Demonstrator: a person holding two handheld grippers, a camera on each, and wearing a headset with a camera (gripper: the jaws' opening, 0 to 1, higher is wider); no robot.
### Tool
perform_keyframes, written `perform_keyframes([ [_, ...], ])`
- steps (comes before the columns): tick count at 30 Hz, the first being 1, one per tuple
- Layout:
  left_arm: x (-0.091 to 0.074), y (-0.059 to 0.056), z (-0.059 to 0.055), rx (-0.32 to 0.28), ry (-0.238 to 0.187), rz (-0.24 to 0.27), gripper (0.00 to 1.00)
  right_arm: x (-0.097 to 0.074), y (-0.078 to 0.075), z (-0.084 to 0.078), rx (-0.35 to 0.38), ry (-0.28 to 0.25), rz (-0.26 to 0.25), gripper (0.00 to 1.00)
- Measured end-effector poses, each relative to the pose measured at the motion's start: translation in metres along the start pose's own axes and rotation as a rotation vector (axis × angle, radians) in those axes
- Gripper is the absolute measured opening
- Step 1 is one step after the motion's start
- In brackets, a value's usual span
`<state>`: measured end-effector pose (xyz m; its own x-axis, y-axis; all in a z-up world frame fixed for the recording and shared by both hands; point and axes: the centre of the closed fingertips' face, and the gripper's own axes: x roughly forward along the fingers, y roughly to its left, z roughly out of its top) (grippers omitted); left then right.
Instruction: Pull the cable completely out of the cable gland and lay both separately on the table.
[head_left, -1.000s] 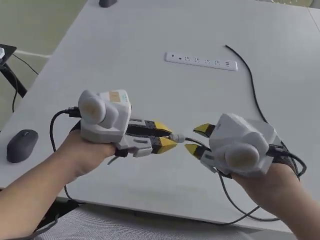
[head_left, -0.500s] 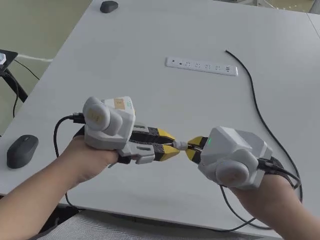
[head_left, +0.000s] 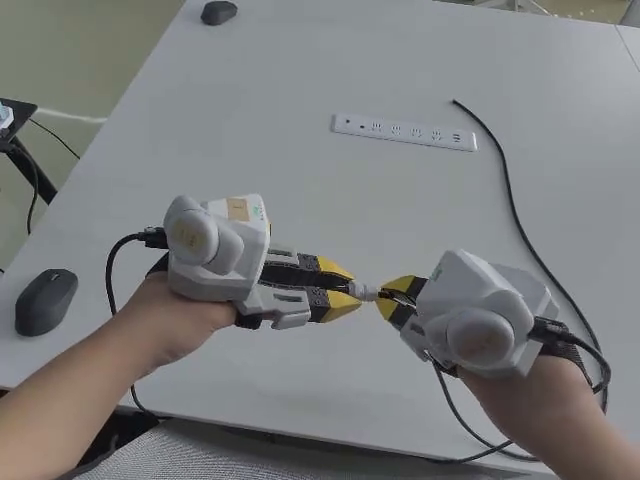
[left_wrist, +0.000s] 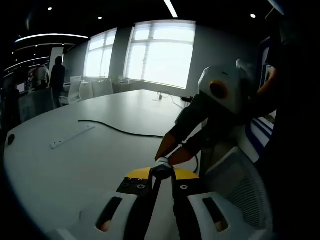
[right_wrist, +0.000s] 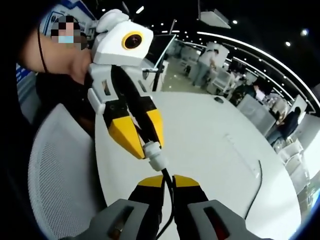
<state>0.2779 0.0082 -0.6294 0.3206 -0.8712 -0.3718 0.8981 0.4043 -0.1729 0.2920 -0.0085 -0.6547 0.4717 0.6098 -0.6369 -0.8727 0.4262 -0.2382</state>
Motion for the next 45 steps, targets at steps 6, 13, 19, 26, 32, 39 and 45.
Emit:
perform_keyframes([
  [6, -0.003, -0.001, 0.002, 0.008, -0.008, 0.006, 0.15, -0.001, -0.008, -0.016, 0.129, 0.012, -0.019, 0.01],
  [13, -0.003, -0.004, 0.006, 0.013, -0.015, 0.008, 0.15, -0.003, -0.018, -0.033, 0.271, 0.012, -0.042, 0.01],
  [19, -0.003, -0.005, 0.008, 0.012, -0.019, 0.011, 0.15, -0.003, -0.027, -0.053, 0.450, 0.011, -0.072, 0.01],
  [26, -0.004, -0.004, 0.007, 0.012, -0.018, 0.013, 0.15, -0.003, -0.032, -0.078, 0.655, 0.007, -0.081, 0.01],
  [32, -0.004, -0.004, 0.007, 0.012, -0.019, 0.015, 0.15, 0.000, -0.034, -0.101, 0.840, 0.008, -0.078, 0.02],
  [39, -0.003, -0.006, 0.006, 0.014, -0.018, 0.015, 0.15, 0.003, -0.034, -0.121, 0.963, 0.021, -0.090, 0.02],
  [45, -0.003, -0.006, 0.006, 0.013, -0.020, 0.015, 0.15, 0.001, -0.034, -0.125, 1.030, 0.020, -0.113, 0.02],
])
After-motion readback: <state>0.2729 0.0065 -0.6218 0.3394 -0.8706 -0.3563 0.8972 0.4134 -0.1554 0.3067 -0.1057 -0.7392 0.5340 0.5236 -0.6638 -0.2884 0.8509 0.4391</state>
